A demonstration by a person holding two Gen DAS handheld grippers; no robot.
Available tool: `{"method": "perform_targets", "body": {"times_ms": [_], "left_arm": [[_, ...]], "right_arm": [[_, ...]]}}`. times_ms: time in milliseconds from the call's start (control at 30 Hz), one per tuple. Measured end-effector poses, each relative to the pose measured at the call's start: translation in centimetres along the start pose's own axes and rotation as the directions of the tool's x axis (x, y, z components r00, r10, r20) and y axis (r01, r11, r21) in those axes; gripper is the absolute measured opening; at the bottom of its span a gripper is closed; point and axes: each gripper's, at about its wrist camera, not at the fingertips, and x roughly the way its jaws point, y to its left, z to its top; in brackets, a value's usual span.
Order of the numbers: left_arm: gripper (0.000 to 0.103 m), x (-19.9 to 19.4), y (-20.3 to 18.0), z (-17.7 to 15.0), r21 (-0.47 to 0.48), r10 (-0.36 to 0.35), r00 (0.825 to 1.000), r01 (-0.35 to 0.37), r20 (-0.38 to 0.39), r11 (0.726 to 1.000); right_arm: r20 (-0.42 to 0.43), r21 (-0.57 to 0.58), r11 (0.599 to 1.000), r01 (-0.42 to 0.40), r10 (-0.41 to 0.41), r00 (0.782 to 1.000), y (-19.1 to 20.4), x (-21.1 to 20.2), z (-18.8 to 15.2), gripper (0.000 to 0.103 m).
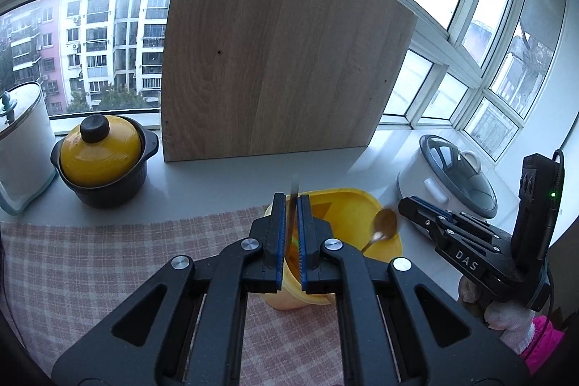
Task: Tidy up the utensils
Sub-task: 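Lower the chopstick and metal spoon into the yellow container and open both grippers, then move both open grippers down to the utensils on the checkered cloth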
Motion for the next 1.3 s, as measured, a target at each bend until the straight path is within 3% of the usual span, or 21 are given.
{"method": "perform_targets", "body": {"times_ms": [33,67,200,267,367,567,633,667,767,833,1000,1100,1200,1300], "left_arm": [[0.004,-0.1,0.0,0.0,0.002,0.001,1.0,-0.001,0.001,1.0],[0.005,-0.2,0.0,-0.1,0.005,0.003,1.0,-0.003,0.002,1.0],[0.029,-0.7,0.0,-0.3,0.009,0.013,1.0,-0.013,0.013,1.0],[0.03,-1.0,0.0,-0.4,0.007,0.014,1.0,-0.014,0.018,1.0],[0.03,-1.2,0.1,-0.6,0.007,0.017,1.0,-0.018,0.018,1.0],[0.031,-2.2,0.2,-1.3,0.008,0.026,1.0,-0.026,0.017,1.0],[0.031,-2.7,0.1,-1.5,0.012,0.031,0.999,-0.031,0.019,0.999],[0.031,-3.0,0.0,-1.7,0.015,0.032,0.999,-0.033,0.023,0.999],[0.035,-3.9,-0.1,-1.9,0.026,0.039,0.999,-0.04,0.032,0.999],[0.045,-4.7,-0.1,-2.1,0.036,0.045,0.998,-0.046,0.045,0.998],[0.045,-6.1,0.1,-2.5,0.049,0.053,0.997,-0.055,0.058,0.997],[0.054,-6.9,0.5,-2.9,0.055,0.057,0.997,-0.061,0.06,0.997],[0.054,-7.7,1.3,-3.4,0.057,0.072,0.996,-0.075,0.061,0.996],[0.054,-8.4,2.7,-4.0,0.057,0.102,0.993,-0.106,0.059,0.993]], "right_arm": [[0.007,0.001,1.0,0.005,-0.005,1.0,0.0,-0.2,0.0,0.025],[0.013,0.003,1.0,0.008,-0.008,1.0,0.0,-0.3,-0.1,0.026],[0.014,0.01,1.0,0.008,-0.008,1.0,-0.1,-0.8,-0.2,0.028],[0.014,0.012,1.0,0.014,-0.014,1.0,-0.2,-1.1,-0.4,0.029],[0.017,0.025,1.0,0.018,-0.018,1.0,-0.3,-1.6,-0.8,0.04],[0.02,0.029,0.999,0.014,-0.015,1.0,-0.1,-2.9,-1.4,0.042],[0.026,0.033,0.999,0.011,-0.012,1.0,-0.1,-3.4,-1.7,0.059],[0.037,0.036,0.999,0.009,-0.01,0.999,-0.1,-3.8,-1.8,0.062],[0.045,0.039,0.999,0.006,-0.008,0.999,0.0,-4.7,-2.2,0.063],[0.048,0.042,0.999,0.001,-0.003,0.999,0.1,-5.2,-2.4,0.066],[0.068,0.047,0.999,-0.006,0.002,0.998,0.6,-6.4,-3.1,0.081],[0.074,0.041,0.999,-0.012,0.009,0.997,1.1,-6.9,-3.5,0.09],[0.076,0.03,0.999,-0.022,0.02,0.997,1.6,-7.2,-4.1,0.103],[0.066,0.016,1.0,-0.026,0.024,0.997,2.1,-7.4,-4.9,0.103]]}}
